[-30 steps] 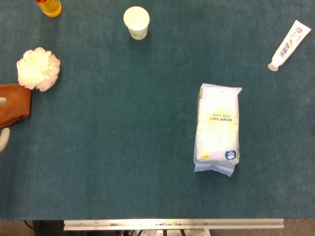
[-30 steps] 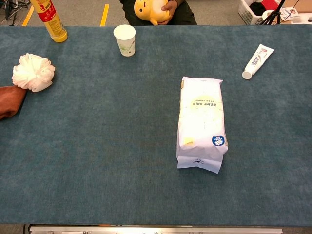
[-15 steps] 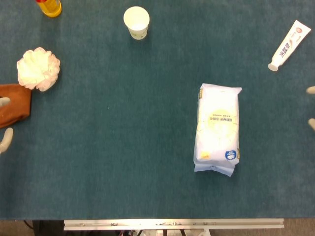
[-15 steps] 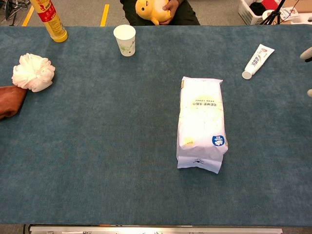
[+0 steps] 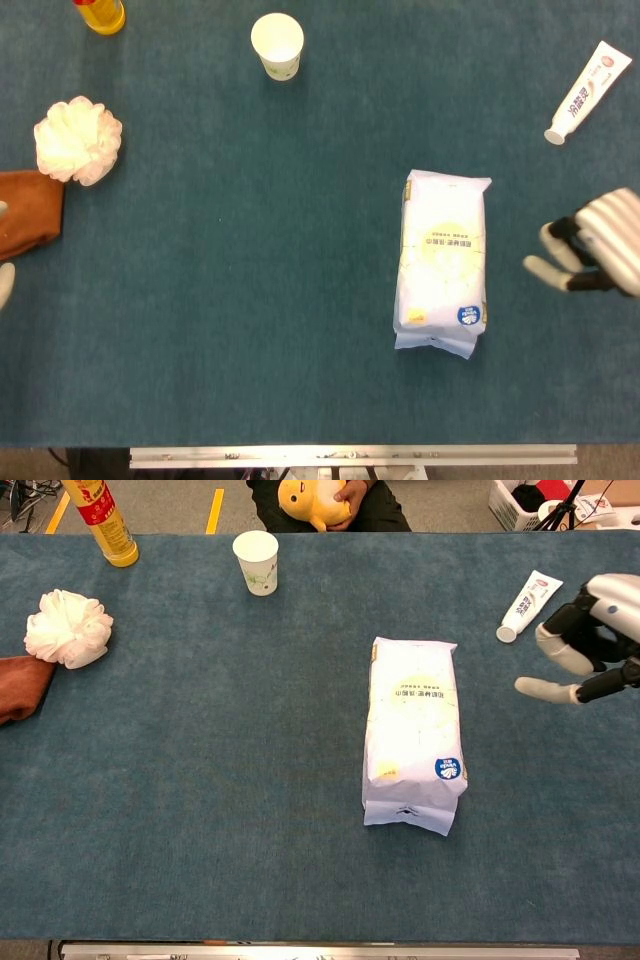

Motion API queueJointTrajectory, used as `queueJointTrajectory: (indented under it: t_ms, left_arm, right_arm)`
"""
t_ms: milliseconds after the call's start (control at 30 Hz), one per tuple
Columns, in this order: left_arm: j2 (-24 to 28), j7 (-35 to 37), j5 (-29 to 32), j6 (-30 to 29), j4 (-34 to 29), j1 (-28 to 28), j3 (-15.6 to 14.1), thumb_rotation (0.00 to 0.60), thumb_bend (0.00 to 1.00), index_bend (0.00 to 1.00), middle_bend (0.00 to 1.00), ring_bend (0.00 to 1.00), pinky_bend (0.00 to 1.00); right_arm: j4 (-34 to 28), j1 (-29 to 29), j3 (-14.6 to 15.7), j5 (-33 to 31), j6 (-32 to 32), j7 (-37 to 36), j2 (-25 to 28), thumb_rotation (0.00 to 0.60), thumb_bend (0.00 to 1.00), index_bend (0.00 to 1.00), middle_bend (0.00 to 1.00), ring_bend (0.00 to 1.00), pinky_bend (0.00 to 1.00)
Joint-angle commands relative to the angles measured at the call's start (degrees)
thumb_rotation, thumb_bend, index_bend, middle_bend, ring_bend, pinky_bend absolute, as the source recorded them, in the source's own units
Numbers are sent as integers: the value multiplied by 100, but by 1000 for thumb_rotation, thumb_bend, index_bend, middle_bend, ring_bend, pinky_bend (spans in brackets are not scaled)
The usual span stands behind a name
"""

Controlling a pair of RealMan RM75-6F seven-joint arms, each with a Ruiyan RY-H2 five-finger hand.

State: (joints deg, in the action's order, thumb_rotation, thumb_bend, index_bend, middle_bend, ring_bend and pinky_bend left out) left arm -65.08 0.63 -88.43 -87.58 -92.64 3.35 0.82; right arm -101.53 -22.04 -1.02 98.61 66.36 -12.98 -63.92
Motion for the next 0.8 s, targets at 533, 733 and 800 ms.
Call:
queueJointTrajectory:
  t_ms: [533,733,800]
  left_arm:
    - [38,22,45,-36,19,-63,-2,600,346,245,246,187,248]
    - [39,18,55,-30,24,-67,4,600,346,245,246,188,248]
    - [37,17,61,-28,23,-67,10,600,346,245,246,188,248]
  right_arm:
    - [59,-858,-255,-744,-953,68,-1038,600,320,1000,1000,1000,1000]
    - [154,-997,-245,-961,-1155,-14,-1267,600,320,1000,1000,1000,1000]
    - [214,-1033,-228,-1021,-1213,-7,-1346,600,319,1000,1000,1000,1000]
